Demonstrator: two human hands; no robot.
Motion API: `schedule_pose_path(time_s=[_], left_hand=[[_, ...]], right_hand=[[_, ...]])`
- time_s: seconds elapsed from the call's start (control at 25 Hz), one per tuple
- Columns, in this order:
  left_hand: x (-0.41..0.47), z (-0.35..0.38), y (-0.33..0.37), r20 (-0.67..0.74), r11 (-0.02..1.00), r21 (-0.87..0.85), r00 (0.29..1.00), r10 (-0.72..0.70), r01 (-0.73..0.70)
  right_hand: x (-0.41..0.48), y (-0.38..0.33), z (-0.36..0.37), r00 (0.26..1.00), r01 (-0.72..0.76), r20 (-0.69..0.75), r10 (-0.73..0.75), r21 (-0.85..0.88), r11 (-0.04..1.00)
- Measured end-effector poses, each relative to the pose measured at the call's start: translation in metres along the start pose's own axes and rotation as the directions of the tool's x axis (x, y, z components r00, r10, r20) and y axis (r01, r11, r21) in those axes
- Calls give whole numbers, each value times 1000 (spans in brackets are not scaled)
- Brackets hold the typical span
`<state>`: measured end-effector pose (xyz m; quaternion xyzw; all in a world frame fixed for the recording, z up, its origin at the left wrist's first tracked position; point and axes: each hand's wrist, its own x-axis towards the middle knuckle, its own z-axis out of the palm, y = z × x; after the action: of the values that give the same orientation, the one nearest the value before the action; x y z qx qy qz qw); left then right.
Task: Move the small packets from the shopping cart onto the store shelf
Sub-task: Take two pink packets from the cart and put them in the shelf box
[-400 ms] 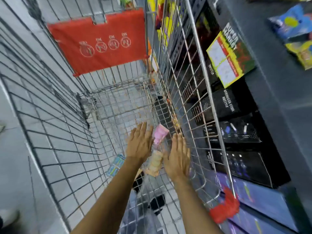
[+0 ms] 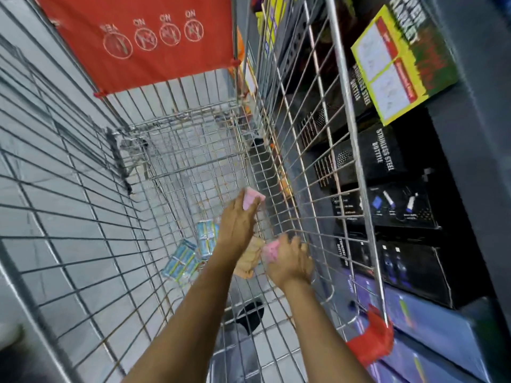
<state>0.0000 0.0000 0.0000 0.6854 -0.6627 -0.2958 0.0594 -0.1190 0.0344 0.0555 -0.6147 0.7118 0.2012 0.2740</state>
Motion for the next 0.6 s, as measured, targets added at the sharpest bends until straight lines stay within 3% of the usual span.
schedule_pose_path(time_s=[0.16,0.36,0.6], left_hand=[[1,-16,-20,-48,990,-13,989,-137,137],[0,-12,-33,14,991,33,991,-133,132],[-3,-17,-29,-59,973,-115,976,-209,202]], right_hand=[[6,-25,-4,956,-8,-285,67,200,980],[24,-44,9,977,38,-211,14,239,970],[9,-46,19,973,28,-227,39,287,958]])
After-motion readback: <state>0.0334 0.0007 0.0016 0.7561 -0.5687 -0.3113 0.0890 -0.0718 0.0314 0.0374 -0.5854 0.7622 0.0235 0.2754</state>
